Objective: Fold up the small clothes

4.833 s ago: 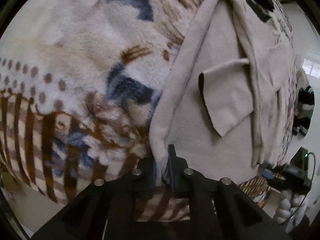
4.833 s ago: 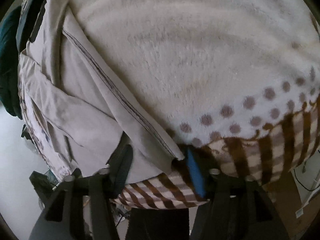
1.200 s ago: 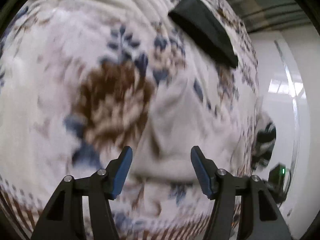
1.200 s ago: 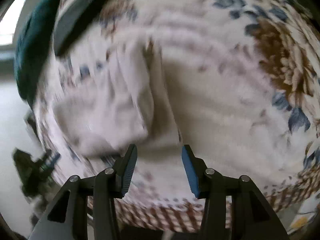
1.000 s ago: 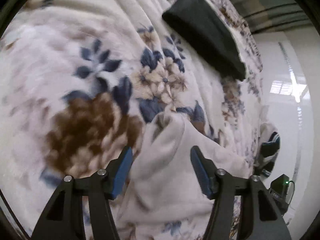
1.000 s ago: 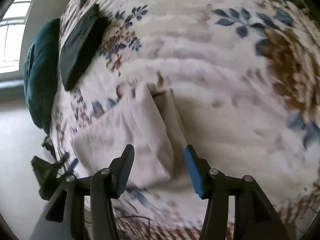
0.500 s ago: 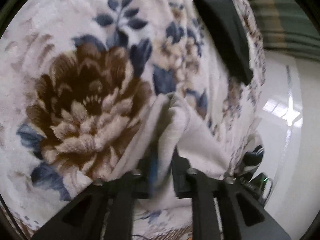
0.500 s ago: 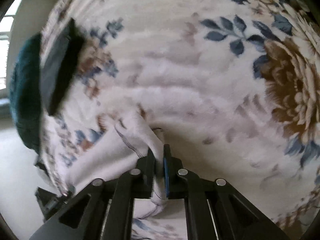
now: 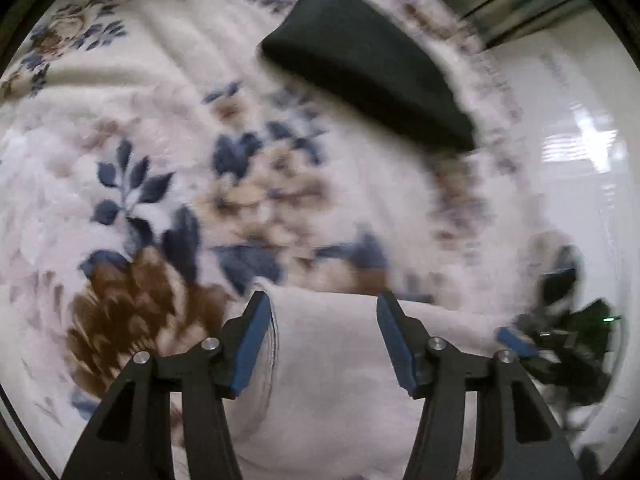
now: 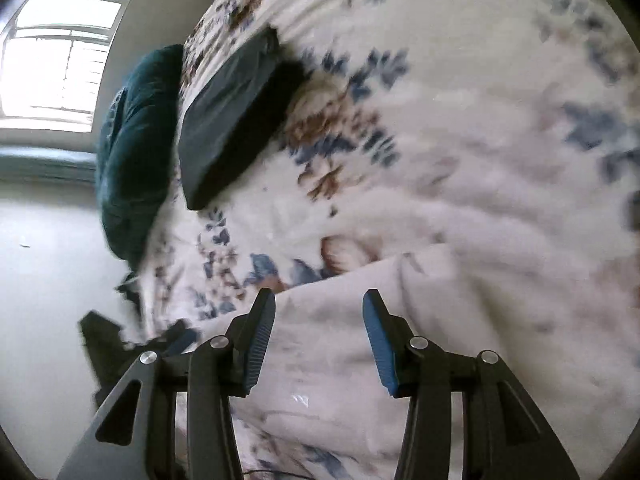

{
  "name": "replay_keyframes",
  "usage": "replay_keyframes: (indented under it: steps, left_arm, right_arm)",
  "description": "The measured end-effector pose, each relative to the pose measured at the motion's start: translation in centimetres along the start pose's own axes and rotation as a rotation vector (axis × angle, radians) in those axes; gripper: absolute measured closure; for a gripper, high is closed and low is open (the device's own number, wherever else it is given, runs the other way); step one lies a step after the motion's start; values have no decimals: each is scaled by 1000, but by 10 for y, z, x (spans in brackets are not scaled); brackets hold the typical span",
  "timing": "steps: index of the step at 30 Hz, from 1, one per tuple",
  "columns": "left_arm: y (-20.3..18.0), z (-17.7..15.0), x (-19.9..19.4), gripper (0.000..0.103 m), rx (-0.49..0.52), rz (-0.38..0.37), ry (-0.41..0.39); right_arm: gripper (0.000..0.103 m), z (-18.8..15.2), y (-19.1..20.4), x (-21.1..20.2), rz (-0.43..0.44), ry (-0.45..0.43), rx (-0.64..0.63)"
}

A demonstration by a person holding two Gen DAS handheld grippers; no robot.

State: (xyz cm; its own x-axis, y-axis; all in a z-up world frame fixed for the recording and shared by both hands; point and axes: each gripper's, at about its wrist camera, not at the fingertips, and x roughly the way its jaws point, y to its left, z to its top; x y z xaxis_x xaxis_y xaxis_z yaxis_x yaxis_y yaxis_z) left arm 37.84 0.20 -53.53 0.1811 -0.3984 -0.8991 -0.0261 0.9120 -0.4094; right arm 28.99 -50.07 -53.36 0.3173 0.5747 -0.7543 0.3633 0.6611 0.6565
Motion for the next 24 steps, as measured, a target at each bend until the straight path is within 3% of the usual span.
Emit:
replay_keyframes:
  steps: [2,5,7,12,14,15,17,18,22,24]
  left_arm:
    - [18,0,21,50,-48,33,37]
    - [44,-7,33,47,-136,-41,48]
    - [52,-9,33,47,-153,-75,39]
    - [51,-7,20,47,-151,-74,54]
    - [48,-8,0,47,-154,-100,34]
    - [48,-10,-13,42,-153,-119,13]
    - [55,-19,-23,22,-169,-172,0]
    - [62,-25,-21,22,-180,-186,26]
    - [83,-48,23,22,-266,-285,199]
    - [84,-52,38,22,-290,-333,231]
  right_arm:
    - [55,6,-18,16,-17,0,44]
    - [59,9,-50,21,-12,-21,123]
    - [62,9,-64,20,-13,-35,136]
    - [61,10,-86,8,-108,-73,171]
    - [58,11,-94,0,-114,-57,200]
    - [50,11,-95,-7,-102,-53,208]
    - [39,10,-96,-25,-66,-59,202]
    - [31,7,-95,-32,-39,-59,192]
    - [28,-1,-108,-24,53,78,188]
    - [28,-8,-124,-1,104,189,229]
